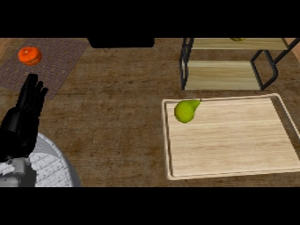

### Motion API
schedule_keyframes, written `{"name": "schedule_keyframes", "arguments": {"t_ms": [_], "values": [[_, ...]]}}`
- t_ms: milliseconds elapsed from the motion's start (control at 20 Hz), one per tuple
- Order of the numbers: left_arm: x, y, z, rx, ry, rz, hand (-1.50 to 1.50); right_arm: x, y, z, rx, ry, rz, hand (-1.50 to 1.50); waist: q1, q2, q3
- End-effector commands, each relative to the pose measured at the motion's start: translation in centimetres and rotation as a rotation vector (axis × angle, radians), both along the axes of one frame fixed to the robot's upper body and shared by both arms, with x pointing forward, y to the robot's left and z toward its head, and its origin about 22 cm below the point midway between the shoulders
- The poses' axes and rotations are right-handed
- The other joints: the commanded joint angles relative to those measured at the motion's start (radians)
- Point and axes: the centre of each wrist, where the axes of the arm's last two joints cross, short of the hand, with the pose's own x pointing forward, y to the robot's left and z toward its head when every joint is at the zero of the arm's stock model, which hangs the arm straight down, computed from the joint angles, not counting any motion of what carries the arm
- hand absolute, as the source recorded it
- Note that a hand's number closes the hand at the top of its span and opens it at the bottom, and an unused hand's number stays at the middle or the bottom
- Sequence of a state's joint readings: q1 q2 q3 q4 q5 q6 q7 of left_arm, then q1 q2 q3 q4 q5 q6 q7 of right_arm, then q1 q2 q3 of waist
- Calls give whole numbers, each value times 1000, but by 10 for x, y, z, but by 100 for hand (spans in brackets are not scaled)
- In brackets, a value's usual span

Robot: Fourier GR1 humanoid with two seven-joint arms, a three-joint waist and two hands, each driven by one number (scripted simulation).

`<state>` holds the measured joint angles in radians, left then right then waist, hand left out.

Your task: Pick the lemon from the tray and place it in the tiered shelf

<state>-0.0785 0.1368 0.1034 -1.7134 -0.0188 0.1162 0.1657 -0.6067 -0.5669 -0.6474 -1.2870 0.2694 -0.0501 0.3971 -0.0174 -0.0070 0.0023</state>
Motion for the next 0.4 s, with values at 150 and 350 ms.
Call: {"name": "schedule_keyframes", "arguments": {"t_ms": [150, 350], "values": [[-3, -17, -7, 0, 20, 5, 0, -67, -43, 7, 5, -2, 50, -150, 8, 4, -2], [10, 9, -1, 8, 14, -4, 0, -71, -61, 0, 23, -25, 43, -150, 16, 7, -2]]}}
